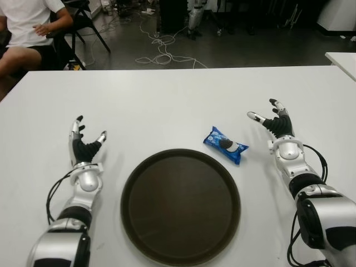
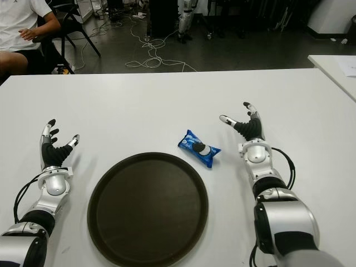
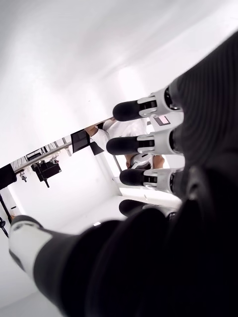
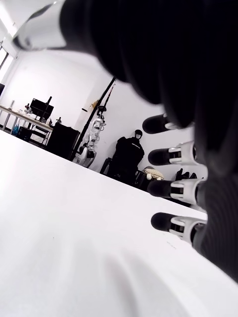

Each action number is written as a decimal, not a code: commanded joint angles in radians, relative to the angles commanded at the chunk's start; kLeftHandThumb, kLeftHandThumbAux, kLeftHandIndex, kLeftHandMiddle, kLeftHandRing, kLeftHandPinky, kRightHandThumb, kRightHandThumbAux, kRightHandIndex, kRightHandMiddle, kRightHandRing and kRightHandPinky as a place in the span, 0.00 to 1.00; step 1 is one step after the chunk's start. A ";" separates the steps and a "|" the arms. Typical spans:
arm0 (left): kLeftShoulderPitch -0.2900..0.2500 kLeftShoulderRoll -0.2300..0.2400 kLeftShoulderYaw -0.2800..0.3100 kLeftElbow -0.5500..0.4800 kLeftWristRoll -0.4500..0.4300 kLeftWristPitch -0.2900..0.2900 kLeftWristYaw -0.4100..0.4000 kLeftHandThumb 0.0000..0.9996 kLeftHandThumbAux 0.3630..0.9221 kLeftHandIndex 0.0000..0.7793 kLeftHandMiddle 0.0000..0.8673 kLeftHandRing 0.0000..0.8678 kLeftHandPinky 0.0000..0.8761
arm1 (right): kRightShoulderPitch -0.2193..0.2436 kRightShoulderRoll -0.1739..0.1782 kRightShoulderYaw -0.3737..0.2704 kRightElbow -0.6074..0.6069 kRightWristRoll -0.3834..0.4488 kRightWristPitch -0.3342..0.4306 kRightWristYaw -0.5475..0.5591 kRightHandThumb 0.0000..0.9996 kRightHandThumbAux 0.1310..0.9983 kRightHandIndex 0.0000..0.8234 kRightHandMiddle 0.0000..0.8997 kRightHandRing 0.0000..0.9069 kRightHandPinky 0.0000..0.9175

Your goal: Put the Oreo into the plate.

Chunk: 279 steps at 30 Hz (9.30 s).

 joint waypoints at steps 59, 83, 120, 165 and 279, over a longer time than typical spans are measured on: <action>0.009 0.006 0.002 -0.009 -0.004 0.011 -0.017 0.19 0.73 0.14 0.14 0.15 0.16 | 0.028 -0.019 0.173 -0.018 -0.168 -0.148 0.052 0.00 0.55 0.06 0.03 0.00 0.00; 0.006 0.002 0.003 -0.003 -0.008 0.009 -0.012 0.23 0.75 0.15 0.13 0.14 0.16 | 0.038 -0.013 0.207 -0.049 -0.187 -0.194 0.051 0.00 0.57 0.05 0.03 0.00 0.00; 0.003 -0.001 -0.013 -0.004 0.009 0.011 0.021 0.21 0.75 0.14 0.15 0.17 0.20 | 0.217 -0.073 0.399 -0.805 -0.431 0.472 0.410 0.00 0.62 0.06 0.07 0.07 0.02; 0.001 -0.006 -0.005 -0.003 0.002 0.013 0.021 0.23 0.75 0.14 0.14 0.16 0.21 | 0.214 -0.082 0.488 -0.877 -0.529 0.650 0.486 0.00 0.70 0.05 0.07 0.07 0.04; 0.004 -0.003 0.005 -0.001 -0.007 0.011 0.006 0.25 0.76 0.14 0.13 0.15 0.19 | 0.151 -0.072 0.540 -0.826 -0.515 0.715 0.706 0.00 0.75 0.07 0.11 0.07 0.00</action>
